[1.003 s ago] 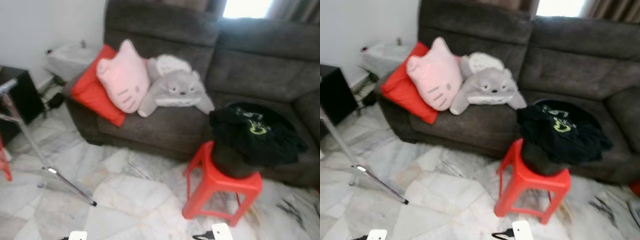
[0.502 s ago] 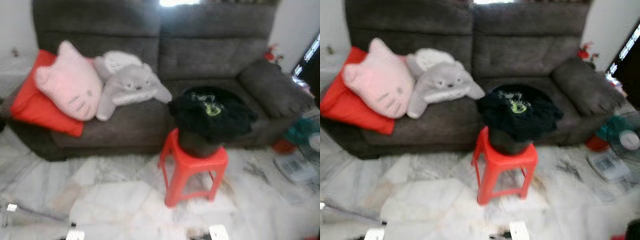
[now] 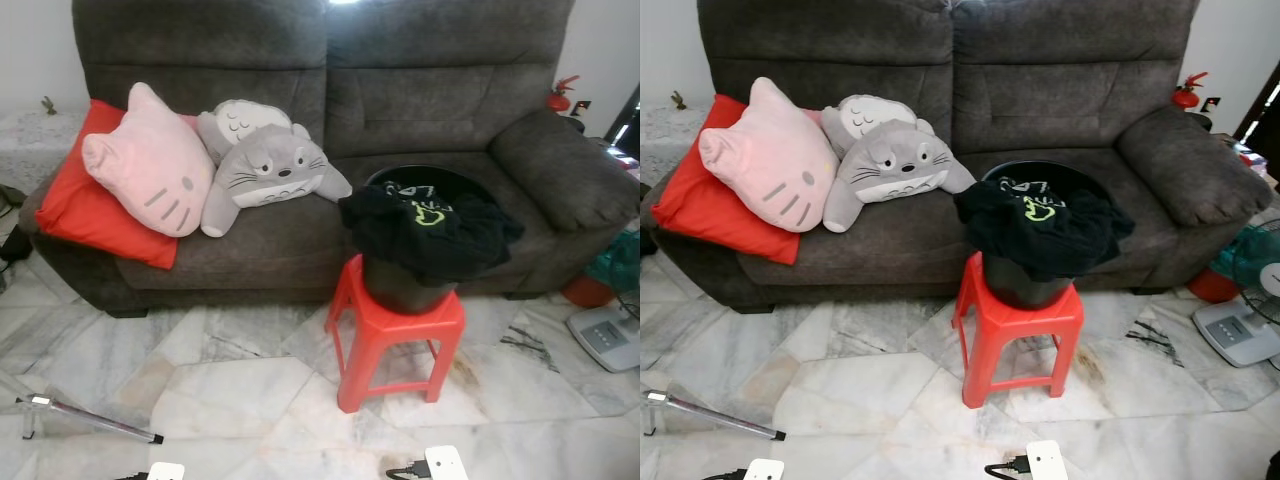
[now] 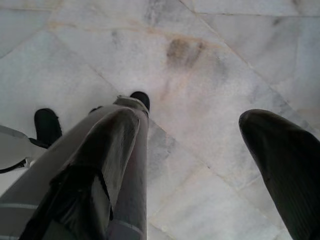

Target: Hang hanger

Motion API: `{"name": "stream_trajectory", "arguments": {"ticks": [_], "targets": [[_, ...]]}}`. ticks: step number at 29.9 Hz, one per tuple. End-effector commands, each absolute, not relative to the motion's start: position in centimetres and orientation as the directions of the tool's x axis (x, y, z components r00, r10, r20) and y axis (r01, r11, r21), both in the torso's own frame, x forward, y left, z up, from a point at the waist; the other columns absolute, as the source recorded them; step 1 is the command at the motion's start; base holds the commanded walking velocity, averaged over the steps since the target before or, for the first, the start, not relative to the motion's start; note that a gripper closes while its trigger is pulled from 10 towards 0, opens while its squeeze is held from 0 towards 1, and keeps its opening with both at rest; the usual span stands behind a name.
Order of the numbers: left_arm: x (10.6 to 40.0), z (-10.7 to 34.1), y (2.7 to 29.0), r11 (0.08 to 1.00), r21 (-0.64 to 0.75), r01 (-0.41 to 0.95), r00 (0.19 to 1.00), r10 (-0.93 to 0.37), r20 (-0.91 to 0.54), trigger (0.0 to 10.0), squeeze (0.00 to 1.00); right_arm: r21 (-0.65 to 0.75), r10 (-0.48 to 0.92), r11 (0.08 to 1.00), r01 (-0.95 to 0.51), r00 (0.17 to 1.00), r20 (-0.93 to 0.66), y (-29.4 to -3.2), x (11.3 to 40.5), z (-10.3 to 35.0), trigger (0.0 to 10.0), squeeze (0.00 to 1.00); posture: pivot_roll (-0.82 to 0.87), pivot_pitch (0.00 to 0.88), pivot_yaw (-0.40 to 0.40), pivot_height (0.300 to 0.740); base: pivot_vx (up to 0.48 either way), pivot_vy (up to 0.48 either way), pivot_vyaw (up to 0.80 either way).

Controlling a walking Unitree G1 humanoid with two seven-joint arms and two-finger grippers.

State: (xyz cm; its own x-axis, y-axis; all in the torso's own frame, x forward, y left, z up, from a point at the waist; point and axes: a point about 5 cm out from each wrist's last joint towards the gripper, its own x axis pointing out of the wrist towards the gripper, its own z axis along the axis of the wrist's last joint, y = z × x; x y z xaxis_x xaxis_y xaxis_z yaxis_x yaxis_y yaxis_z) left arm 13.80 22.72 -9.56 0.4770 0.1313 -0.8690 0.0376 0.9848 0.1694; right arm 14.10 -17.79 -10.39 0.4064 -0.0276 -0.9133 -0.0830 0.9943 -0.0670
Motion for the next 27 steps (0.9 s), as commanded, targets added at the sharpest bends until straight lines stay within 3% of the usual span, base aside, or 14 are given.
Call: {"name": "stream_trajectory", "arguments": {"ticks": [1,15,27], "targets": [[13.18,-9.84,22.36,0.984,0.17,0.056,0.466,0.125,-0.876,10.0,0.0,-0.072,-0.036,0.995,-0.073,0.408,-0.912,-18.07,14.24,-10.31,10.0,0.0,-0.02,0.0,-0.029,0.74,0.0,-0.48,0.0],[13.34,-9.81,22.27,0.985,0.167,0.044,0.468,0.127,-0.874,10.0,0.0,-0.073,-0.036,0.995,-0.075,0.409,-0.912,-18.14,14.29,-10.29,10.0,0.0,-0.02,0.0,-0.036,0.74,0.0,-0.386,0.0],[13.38,-9.74,22.45,0.988,0.158,0.002,0.478,0.137,-0.868,10.0,0.0,-0.073,-0.035,0.994,-0.077,0.41,-0.911,-18.14,14.34,-10.27,10.0,0.0,-0.01,0.0,-0.037,0.74,0.0,0.0,0.0]]}}
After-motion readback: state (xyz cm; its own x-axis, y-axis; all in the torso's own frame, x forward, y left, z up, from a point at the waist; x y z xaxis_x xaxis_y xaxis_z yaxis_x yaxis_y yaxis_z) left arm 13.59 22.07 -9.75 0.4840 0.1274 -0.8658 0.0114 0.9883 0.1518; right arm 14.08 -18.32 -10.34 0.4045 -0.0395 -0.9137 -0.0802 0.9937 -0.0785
